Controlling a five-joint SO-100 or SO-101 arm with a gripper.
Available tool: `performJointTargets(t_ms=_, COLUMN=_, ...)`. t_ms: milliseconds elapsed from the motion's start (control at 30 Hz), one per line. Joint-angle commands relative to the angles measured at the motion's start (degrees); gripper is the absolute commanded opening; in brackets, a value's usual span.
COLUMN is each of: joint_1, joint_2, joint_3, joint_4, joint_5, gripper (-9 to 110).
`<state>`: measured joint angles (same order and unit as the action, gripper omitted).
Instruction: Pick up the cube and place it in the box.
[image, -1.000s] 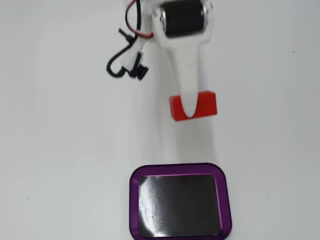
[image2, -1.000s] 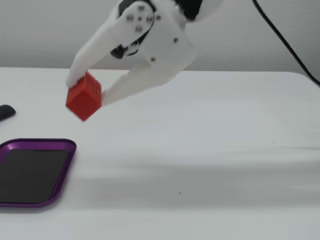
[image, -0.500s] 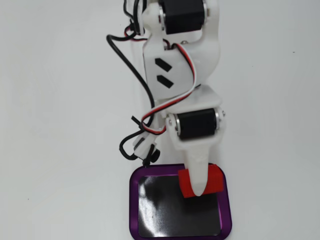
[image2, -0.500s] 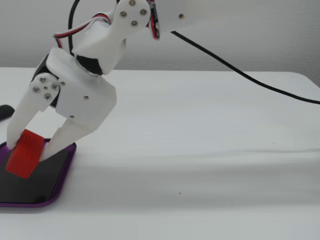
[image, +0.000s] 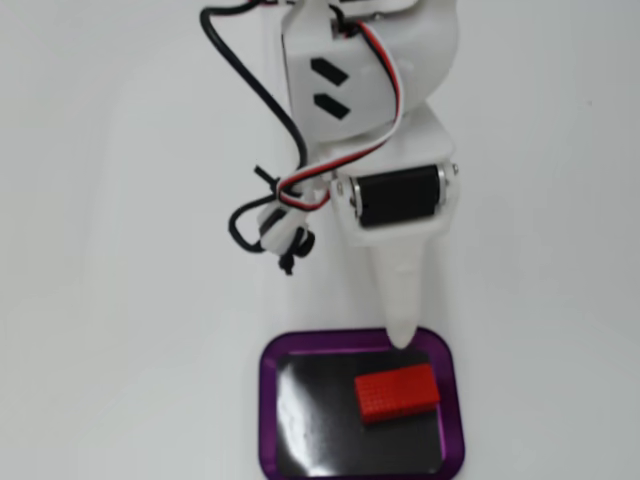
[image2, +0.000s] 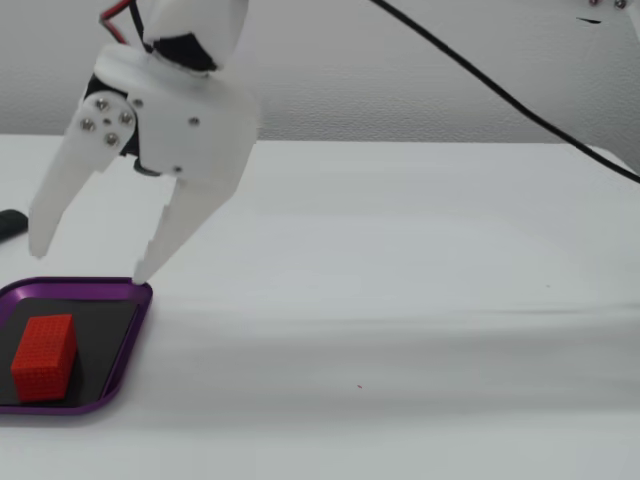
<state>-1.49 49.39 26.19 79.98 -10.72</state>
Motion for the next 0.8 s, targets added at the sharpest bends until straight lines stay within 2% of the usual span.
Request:
performJointTargets(t_ms=0, joint_1=0.0, joint_2=1.3, joint_3=-9.2, joint_4=7.9, joint_5=0.5, gripper=20)
performJointTargets(t_ms=100, joint_1=-0.2, joint_2=1.3, joint_3=-15.8, joint_4=16.3, joint_5=0.5, gripper=20)
performJointTargets(t_ms=233, joint_1=0.7, joint_2=3.3, joint_3=-15.8, joint_4=18.0, joint_5=5.4, gripper=20)
performJointTargets(t_ms=400, joint_1=3.3, joint_2=13.3, joint_3=2.5, joint_4=17.8, joint_5=5.5, gripper=20)
performJointTargets(t_ms=767, joint_1=4.0, joint_2=49.7, joint_3=41.0, joint_4=16.3, joint_5=5.1, gripper=20)
